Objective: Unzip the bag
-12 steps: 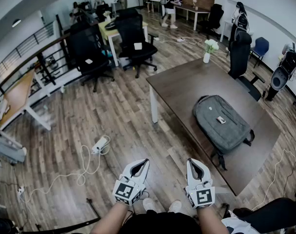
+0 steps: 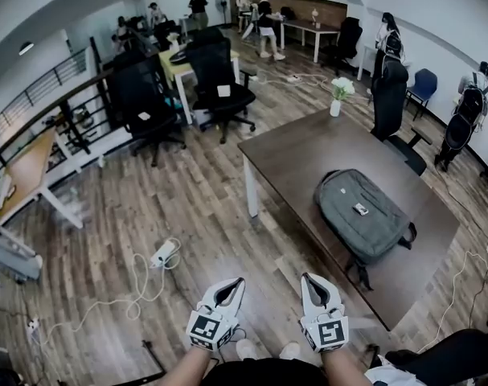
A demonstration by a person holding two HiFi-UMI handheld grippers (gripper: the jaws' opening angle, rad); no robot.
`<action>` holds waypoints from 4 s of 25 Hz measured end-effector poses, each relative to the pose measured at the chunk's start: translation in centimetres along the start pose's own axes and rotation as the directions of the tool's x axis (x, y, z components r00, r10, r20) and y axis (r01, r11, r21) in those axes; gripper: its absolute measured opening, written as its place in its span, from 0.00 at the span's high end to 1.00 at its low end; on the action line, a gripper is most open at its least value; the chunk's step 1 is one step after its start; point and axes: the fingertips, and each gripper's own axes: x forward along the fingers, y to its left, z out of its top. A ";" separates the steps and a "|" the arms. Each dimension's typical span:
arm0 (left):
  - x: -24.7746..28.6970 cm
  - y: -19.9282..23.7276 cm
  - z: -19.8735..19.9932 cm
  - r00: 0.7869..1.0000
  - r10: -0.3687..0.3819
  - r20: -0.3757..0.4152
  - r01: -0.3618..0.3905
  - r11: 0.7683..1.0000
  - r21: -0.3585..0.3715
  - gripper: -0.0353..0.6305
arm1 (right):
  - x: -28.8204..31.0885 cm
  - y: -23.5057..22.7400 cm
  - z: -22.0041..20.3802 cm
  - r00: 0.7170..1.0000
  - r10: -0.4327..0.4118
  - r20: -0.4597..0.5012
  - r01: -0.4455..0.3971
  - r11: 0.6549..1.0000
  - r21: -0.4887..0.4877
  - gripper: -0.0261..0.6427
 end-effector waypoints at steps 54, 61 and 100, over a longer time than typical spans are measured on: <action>32.2 4.2 -0.1 0.984 -0.126 -0.125 0.129 0.992 0.013 0.92 | 13.9 -28.4 -5.0 0.991 -0.122 -0.049 0.124 0.991 0.052 0.96; 39.1 2.7 0.4 0.960 -0.252 -0.119 0.257 0.966 0.029 0.92 | 12.1 -33.4 -7.0 0.961 -0.259 -0.099 0.266 0.962 0.067 0.96; 63.5 6.3 -6.1 0.568 -0.737 -0.368 0.796 0.605 0.016 0.92 | 21.9 -39.2 -15.6 0.665 -0.622 -0.414 0.715 0.690 0.111 0.96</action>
